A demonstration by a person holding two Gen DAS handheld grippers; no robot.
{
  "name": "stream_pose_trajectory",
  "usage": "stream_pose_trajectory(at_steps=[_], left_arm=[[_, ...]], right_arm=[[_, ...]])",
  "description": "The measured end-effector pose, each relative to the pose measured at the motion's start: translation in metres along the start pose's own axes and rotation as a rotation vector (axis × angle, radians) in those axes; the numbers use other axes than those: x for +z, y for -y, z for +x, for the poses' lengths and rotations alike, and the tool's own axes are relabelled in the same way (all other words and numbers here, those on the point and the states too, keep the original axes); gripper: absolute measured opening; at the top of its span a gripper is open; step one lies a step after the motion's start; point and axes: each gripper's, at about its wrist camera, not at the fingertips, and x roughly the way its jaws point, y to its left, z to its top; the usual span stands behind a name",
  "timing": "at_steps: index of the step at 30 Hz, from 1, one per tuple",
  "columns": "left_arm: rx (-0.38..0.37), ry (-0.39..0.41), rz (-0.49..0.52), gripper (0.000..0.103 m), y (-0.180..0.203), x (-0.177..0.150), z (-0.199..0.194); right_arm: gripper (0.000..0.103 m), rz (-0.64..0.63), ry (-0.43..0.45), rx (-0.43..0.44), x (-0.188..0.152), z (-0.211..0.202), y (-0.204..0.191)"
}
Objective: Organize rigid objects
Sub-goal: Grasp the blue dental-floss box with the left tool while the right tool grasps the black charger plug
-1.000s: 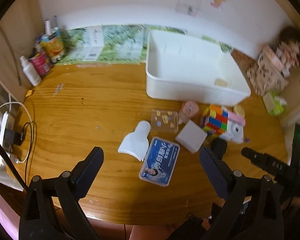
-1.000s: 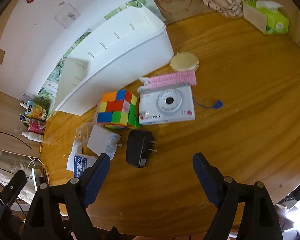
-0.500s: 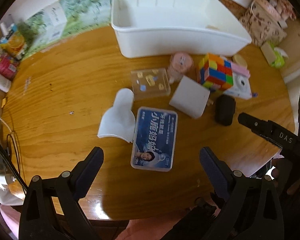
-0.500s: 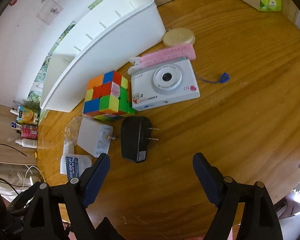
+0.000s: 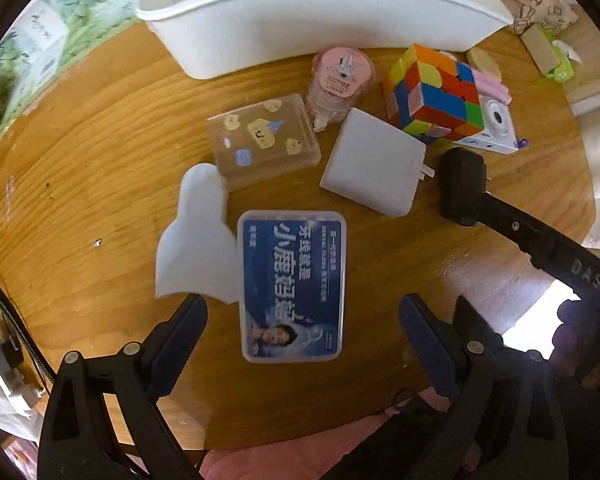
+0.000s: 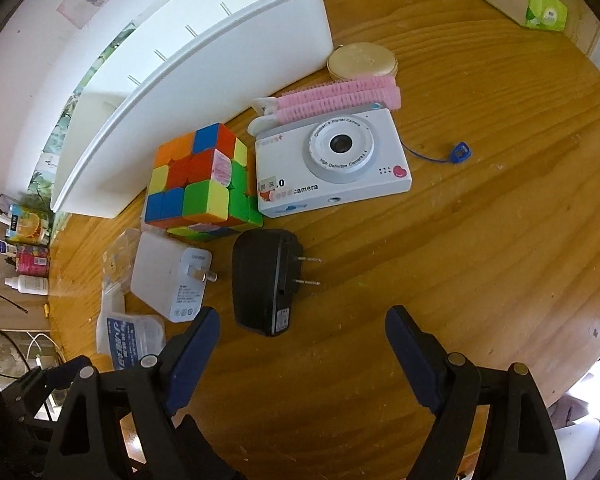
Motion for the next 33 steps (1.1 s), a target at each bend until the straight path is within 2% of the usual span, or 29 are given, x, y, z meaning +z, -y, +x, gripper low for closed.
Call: stream_pose_trajectory(at_steps=[2, 9, 15, 19, 22, 27, 33], left_arm=[[0.012, -0.028, 0.005, 0.097, 0.0, 0.006, 0.005], [-0.018, -0.091, -0.007, 0.094, -0.006, 0.015, 0.018], [-0.023, -0.092, -0.024, 0.087, -0.016, 0.018, 0.02], [-0.011, -0.073, -0.025, 0.077, -0.019, 0.02, 0.014], [-0.02, -0.059, -0.025, 0.066, -0.022, 0.024, 0.008], [-0.028, -0.054, -0.02, 0.066, -0.025, 0.026, 0.002], [-0.033, -0.049, -0.028, 0.065, -0.019, 0.026, 0.001]], right_arm=[[0.085, -0.016, -0.017, 0.008, 0.003, 0.002, -0.001], [0.085, -0.033, -0.038, -0.015, 0.012, 0.011, -0.01], [0.085, -0.074, -0.066, -0.034, 0.015, 0.021, -0.021], [0.085, -0.103, -0.091, -0.069, 0.017, 0.03, -0.033], [0.082, -0.123, -0.101, -0.094, 0.017, 0.035, -0.039], [0.071, -0.159, -0.097, -0.145, 0.015, 0.039, -0.051], [0.061, -0.168, -0.085, -0.135, 0.014, 0.038, -0.053]])
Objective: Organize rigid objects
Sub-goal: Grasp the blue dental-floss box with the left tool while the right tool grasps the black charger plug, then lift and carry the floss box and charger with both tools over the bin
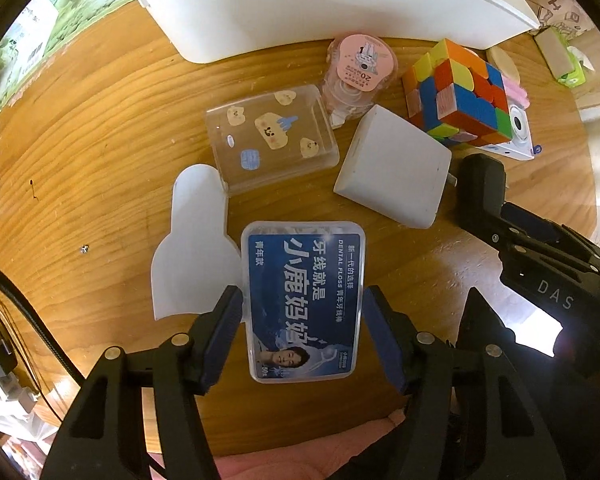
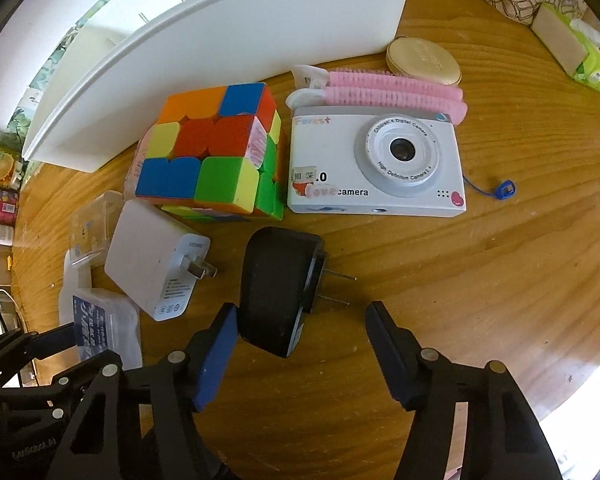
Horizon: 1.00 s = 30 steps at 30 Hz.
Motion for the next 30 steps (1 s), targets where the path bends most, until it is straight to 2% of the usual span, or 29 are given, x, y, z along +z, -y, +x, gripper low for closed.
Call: stream_pose_trajectory(at_steps=[1, 3, 5, 12, 19, 27, 30], left_arm=[[-0.001, 0.0, -0.001, 0.065, 0.0, 0.0, 0.0], [-0.005, -0.001, -0.001, 0.065, 0.0, -0.005, 0.004], [-0.011, -0.001, -0.002, 0.065, 0.001, -0.01, 0.006], [-0.035, 0.004, -0.034, 0.065, -0.005, -0.019, 0.009], [-0.091, 0.018, -0.121, 0.065, -0.021, -0.026, 0.005], [-0.148, 0.037, -0.166, 0.065, -0.02, -0.043, 0.0], [-0.148, 0.048, -0.174, 0.065, -0.023, -0.043, -0.007]], right_arm=[[0.058, -0.002, 0.003, 0.003, 0.0, 0.0, -0.001], [0.044, -0.006, 0.007, 0.01, -0.002, -0.004, 0.001], [0.035, -0.012, 0.009, 0.031, -0.007, -0.008, 0.008], [0.034, -0.014, 0.003, 0.054, -0.014, -0.008, 0.013], [0.034, -0.029, -0.014, 0.049, -0.027, -0.009, 0.02], [0.032, -0.065, 0.003, 0.03, -0.037, -0.029, 0.028], [0.031, -0.087, -0.004, 0.038, -0.024, -0.031, 0.037]])
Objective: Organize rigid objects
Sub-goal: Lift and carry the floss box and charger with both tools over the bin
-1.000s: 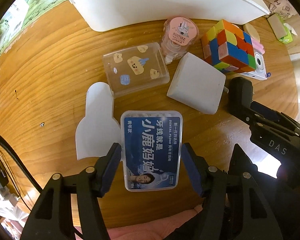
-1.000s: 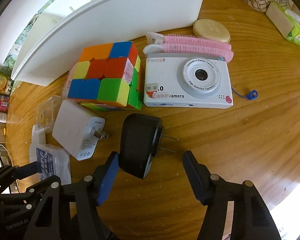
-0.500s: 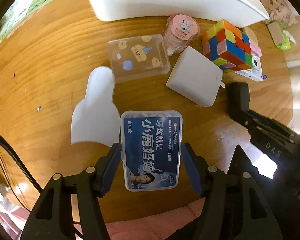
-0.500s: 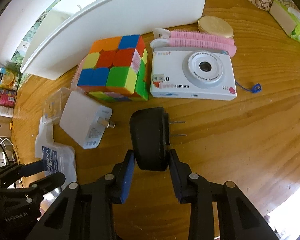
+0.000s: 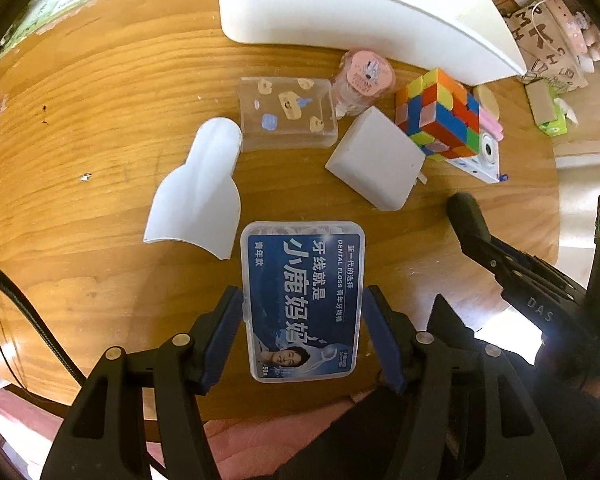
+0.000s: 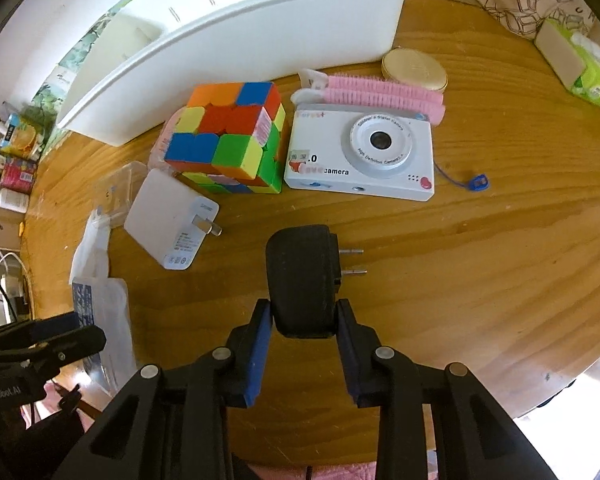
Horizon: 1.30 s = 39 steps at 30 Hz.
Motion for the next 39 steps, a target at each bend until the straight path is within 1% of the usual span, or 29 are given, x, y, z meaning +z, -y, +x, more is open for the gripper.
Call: stream_pose_trajectory(at_steps=[3, 6, 9, 17, 22, 28, 33, 39], left_arm=[[0.009, 0.018, 0.004, 0.065, 0.003, 0.004, -0.008], [0.018, 0.05, 0.017, 0.065, 0.004, 0.006, -0.032], [0.033, 0.089, 0.037, 0.065, 0.008, 0.012, -0.05], [0.055, 0.178, 0.092, 0.065, 0.018, 0.032, -0.086], [0.084, 0.223, 0.12, 0.065, 0.021, 0.047, -0.109], [0.112, 0.3, 0.144, 0.065, 0.026, 0.073, -0.136], [0.083, 0.37, 0.155, 0.065, 0.03, 0.096, -0.149], [0.05, 0.448, 0.137, 0.065, 0.037, 0.128, -0.151]], right_arm=[[0.031, -0.009, -0.007, 0.017, 0.003, -0.01, 0.003], [0.031, -0.036, 0.016, 0.012, 0.007, -0.023, 0.003], [0.031, -0.055, 0.035, 0.034, 0.011, -0.036, 0.005], [0.031, -0.132, 0.132, 0.042, 0.025, -0.076, -0.022], [0.031, -0.171, 0.2, 0.05, 0.043, -0.103, -0.029], [0.031, -0.225, 0.268, 0.046, 0.069, -0.126, -0.041], [0.031, -0.268, 0.288, 0.041, 0.092, -0.134, -0.05], [0.031, -0.286, 0.325, 0.057, 0.116, -0.136, -0.053]])
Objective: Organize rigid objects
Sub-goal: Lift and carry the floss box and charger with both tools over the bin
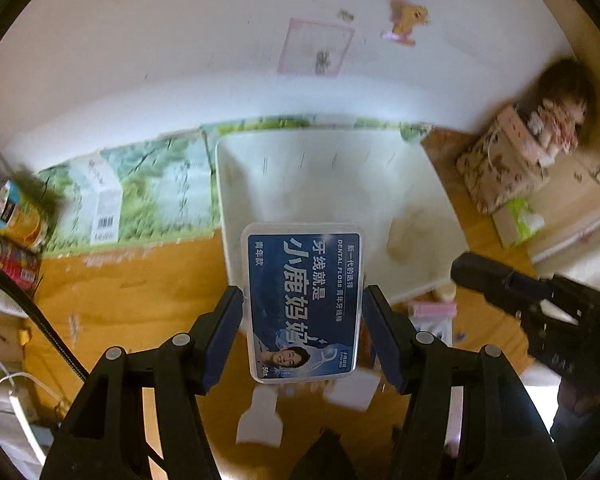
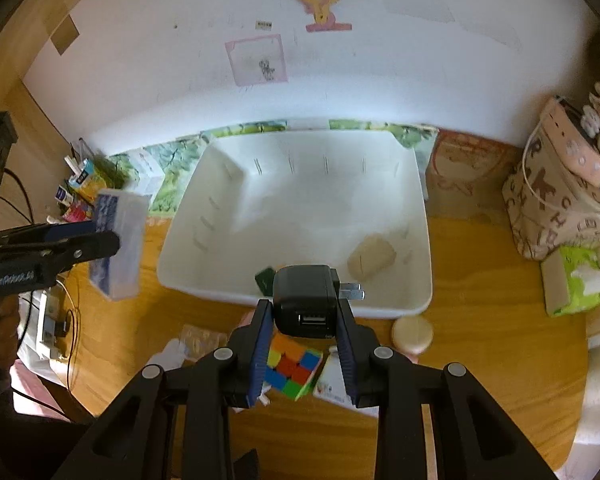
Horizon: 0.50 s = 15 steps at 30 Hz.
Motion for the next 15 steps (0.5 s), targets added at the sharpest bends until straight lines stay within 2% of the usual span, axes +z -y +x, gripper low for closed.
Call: stream_pose_trajectory(at_steps=[8, 15], left_arm=[[-0.05, 0.128, -0.059, 0.065, 0.011, 0.036, 0.033], [-0.092, 0.194, -0.118, 0.065, 0.012, 0.043, 0.057]], right_arm=[[0.031, -0.055, 0.117, 0.032, 0.027, 0.015, 0.005], [0.031, -0.072, 0.183, 0.056, 0.043, 0.047, 0.01]])
